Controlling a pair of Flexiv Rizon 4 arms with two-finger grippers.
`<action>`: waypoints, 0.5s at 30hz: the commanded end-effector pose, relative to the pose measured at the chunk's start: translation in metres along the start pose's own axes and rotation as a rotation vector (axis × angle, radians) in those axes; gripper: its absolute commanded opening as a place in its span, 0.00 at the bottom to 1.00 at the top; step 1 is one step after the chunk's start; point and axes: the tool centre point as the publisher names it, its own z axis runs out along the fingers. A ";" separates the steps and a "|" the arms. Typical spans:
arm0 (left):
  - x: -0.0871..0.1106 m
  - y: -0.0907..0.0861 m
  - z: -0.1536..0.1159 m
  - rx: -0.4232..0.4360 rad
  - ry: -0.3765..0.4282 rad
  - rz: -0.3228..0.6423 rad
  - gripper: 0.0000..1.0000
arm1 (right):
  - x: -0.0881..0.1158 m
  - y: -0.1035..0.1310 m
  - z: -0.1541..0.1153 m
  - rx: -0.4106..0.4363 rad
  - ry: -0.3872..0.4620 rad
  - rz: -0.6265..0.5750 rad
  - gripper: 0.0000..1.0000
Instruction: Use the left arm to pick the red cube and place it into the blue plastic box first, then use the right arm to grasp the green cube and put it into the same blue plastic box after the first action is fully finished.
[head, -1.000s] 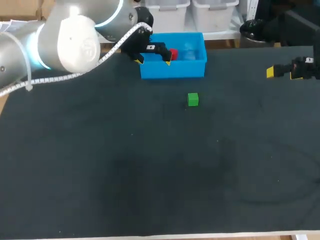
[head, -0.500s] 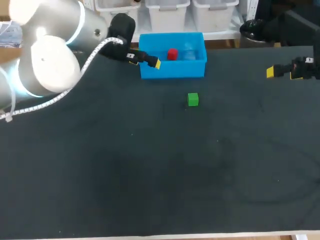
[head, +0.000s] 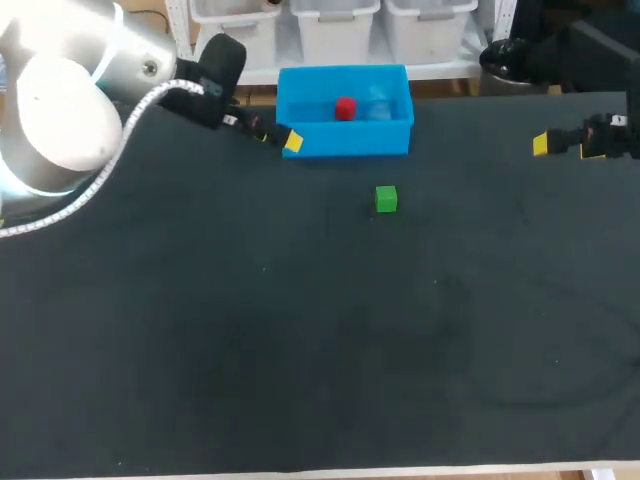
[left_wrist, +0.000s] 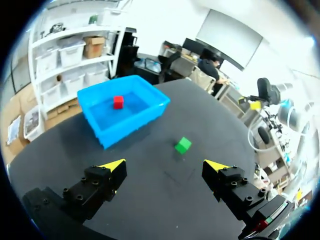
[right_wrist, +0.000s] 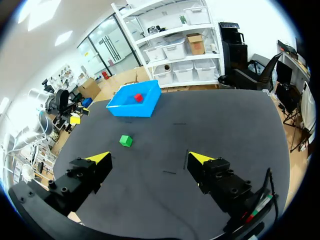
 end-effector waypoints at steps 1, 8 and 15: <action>0.011 -0.002 -0.009 0.027 0.011 0.016 1.00 | 0.000 0.000 0.000 0.000 0.000 0.000 1.00; 0.019 -0.008 -0.007 0.047 0.024 0.024 1.00 | 0.000 0.000 0.000 0.000 0.000 0.000 1.00; 0.025 -0.005 -0.010 0.037 0.032 0.019 1.00 | 0.000 0.000 0.000 0.000 0.000 0.000 1.00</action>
